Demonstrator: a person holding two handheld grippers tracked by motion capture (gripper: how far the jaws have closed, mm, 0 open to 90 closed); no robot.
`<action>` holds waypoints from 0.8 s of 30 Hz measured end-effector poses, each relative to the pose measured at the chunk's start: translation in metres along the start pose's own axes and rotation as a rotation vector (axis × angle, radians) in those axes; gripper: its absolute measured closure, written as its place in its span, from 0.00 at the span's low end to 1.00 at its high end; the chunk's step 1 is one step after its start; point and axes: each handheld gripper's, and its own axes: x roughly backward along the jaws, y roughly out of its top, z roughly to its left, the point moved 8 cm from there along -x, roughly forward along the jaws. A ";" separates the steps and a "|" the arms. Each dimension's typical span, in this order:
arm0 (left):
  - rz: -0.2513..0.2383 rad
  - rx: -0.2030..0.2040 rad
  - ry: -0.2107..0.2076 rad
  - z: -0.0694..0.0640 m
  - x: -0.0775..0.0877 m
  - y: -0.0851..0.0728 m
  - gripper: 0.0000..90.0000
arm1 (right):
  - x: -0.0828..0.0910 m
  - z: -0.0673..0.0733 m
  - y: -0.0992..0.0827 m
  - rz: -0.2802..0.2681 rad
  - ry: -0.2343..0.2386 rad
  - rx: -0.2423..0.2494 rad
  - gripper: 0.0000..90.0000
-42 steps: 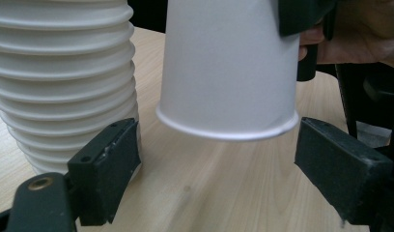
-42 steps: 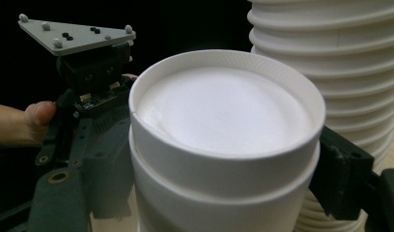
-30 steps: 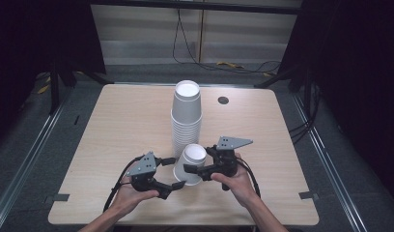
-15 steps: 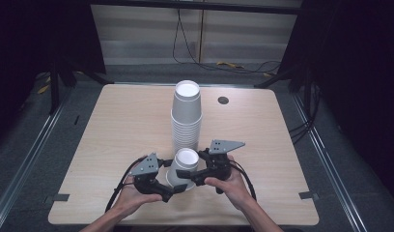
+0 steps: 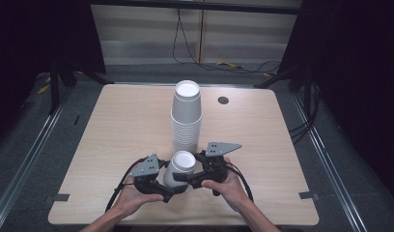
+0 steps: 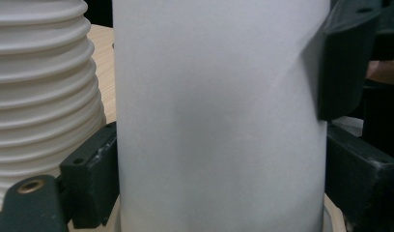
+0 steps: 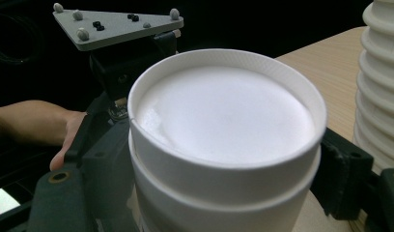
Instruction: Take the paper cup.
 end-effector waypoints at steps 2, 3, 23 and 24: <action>0.013 -0.007 0.003 0.000 0.000 -0.001 0.15 | 0.000 0.000 0.000 0.001 -0.001 0.001 0.24; 0.016 -0.005 -0.008 0.000 0.000 -0.001 0.16 | 0.000 0.001 -0.001 0.016 -0.014 -0.002 0.24; 0.123 0.013 -0.029 0.005 0.007 -0.002 0.17 | 0.010 0.002 0.003 0.038 0.001 -0.023 0.15; 0.129 0.014 -0.027 0.006 0.007 -0.002 0.17 | 0.011 0.001 0.003 0.049 -0.002 -0.018 0.15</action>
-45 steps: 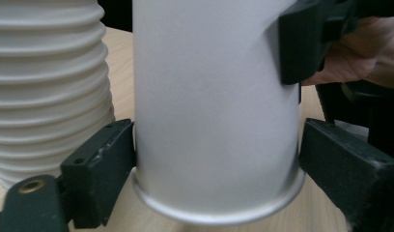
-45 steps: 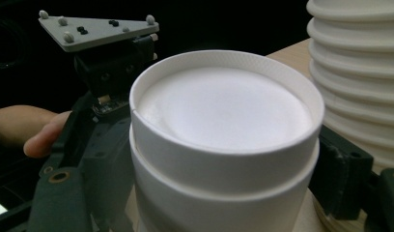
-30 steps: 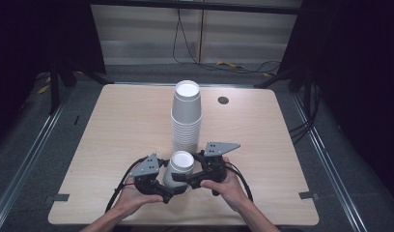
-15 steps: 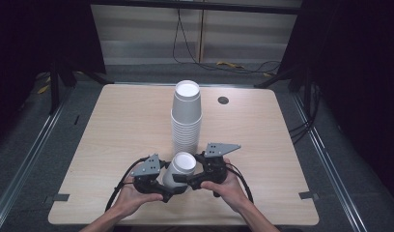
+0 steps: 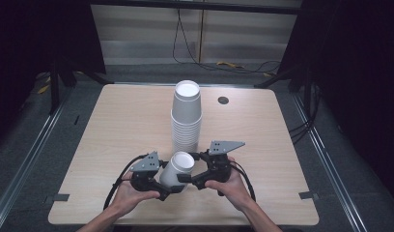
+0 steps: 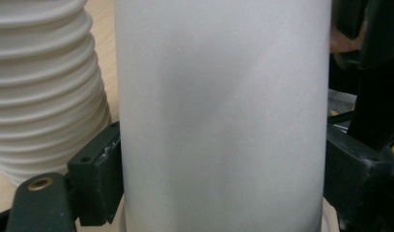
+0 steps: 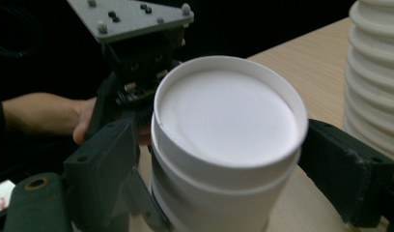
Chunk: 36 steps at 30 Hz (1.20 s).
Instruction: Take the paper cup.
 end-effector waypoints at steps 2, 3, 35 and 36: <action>0.017 0.005 0.000 0.002 0.001 -0.001 0.17 | 0.003 -0.002 -0.001 0.014 -0.014 0.004 0.15; 0.017 0.005 0.000 0.002 0.001 -0.001 0.17 | 0.003 -0.002 -0.001 0.014 -0.014 0.004 0.15; 0.229 -0.023 0.032 0.007 0.009 -0.007 0.17 | 0.022 -0.014 -0.012 0.218 -0.056 0.049 0.16; 0.232 -0.026 0.028 0.006 0.009 -0.006 0.17 | 0.022 -0.014 -0.013 0.233 -0.052 0.050 0.16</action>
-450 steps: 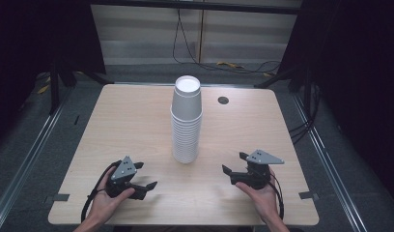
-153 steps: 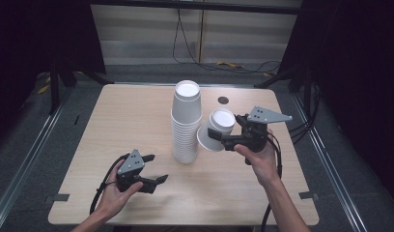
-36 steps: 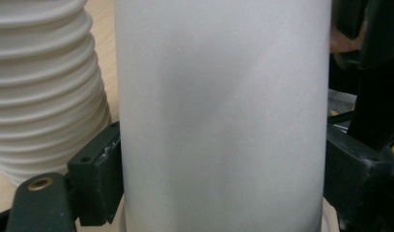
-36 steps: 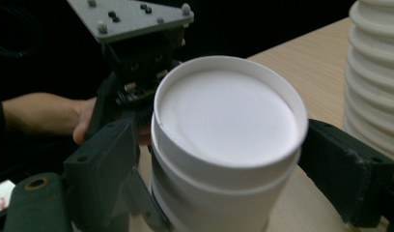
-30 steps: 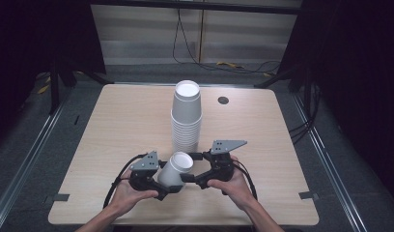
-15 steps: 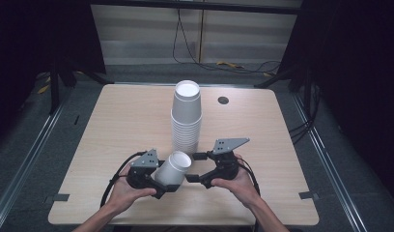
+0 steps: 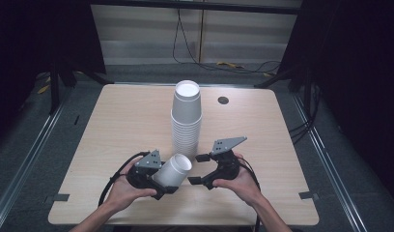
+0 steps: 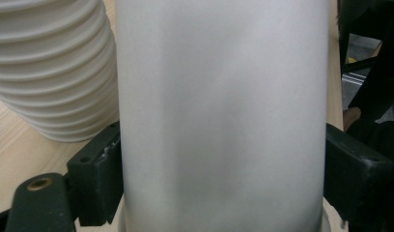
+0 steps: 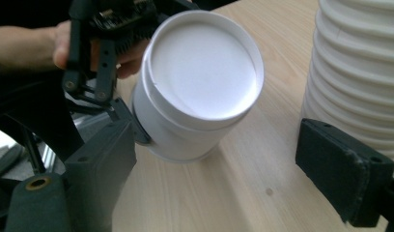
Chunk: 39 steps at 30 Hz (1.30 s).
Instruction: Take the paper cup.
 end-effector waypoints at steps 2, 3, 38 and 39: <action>0.013 -0.008 0.003 0.000 0.000 0.000 0.17 | 0.000 0.000 -0.001 0.018 -0.006 0.010 0.16; 0.013 -0.008 0.003 0.000 0.000 0.000 0.17 | 0.000 0.000 -0.001 0.018 -0.006 0.010 0.16; 0.175 -0.127 0.018 0.000 -0.013 0.014 0.17 | -0.005 -0.001 -0.020 0.272 -0.030 0.194 0.20; 0.175 -0.127 0.018 0.000 -0.013 0.014 0.17 | -0.005 -0.001 -0.020 0.272 -0.030 0.194 0.20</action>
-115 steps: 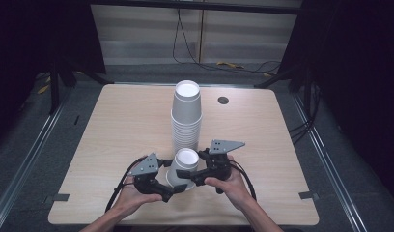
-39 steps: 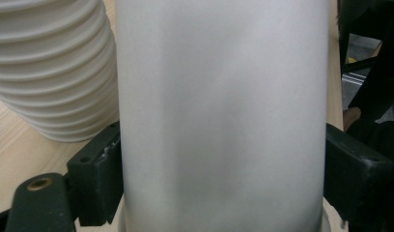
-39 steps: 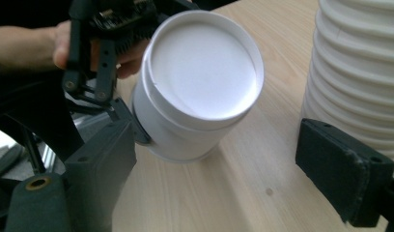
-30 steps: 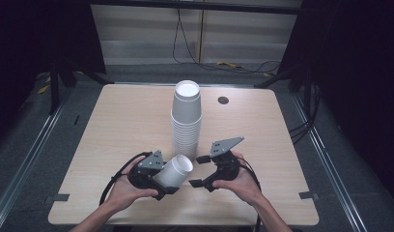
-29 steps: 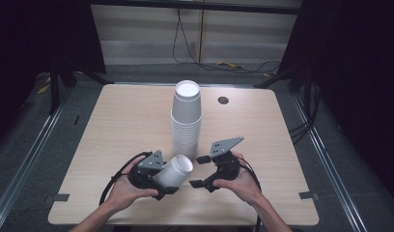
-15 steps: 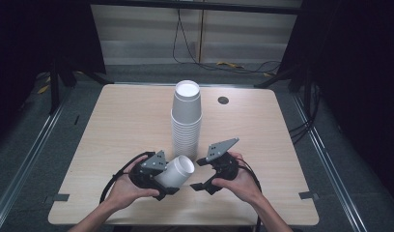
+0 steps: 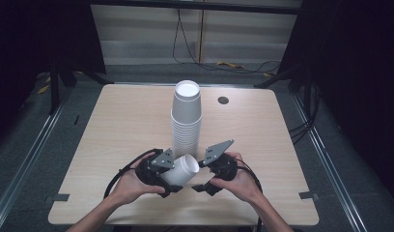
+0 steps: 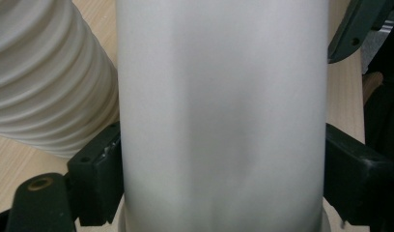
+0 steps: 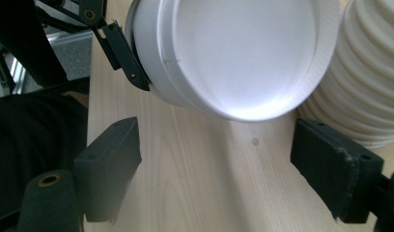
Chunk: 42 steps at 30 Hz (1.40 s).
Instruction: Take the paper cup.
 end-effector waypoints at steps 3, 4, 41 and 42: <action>0.039 -0.025 0.005 -0.002 -0.005 -0.003 0.17 | -0.002 0.000 -0.003 0.024 -0.011 0.016 0.21; 0.043 -0.032 0.011 -0.003 -0.006 -0.004 0.17 | -0.002 0.000 -0.003 0.025 -0.021 0.020 0.22; 0.158 -0.169 -0.046 -0.029 -0.023 -0.006 0.18 | -0.022 0.019 0.002 0.138 0.087 0.126 0.20; 0.157 -0.171 -0.046 -0.029 -0.023 -0.006 0.18 | -0.022 0.020 0.003 0.136 0.092 0.123 0.21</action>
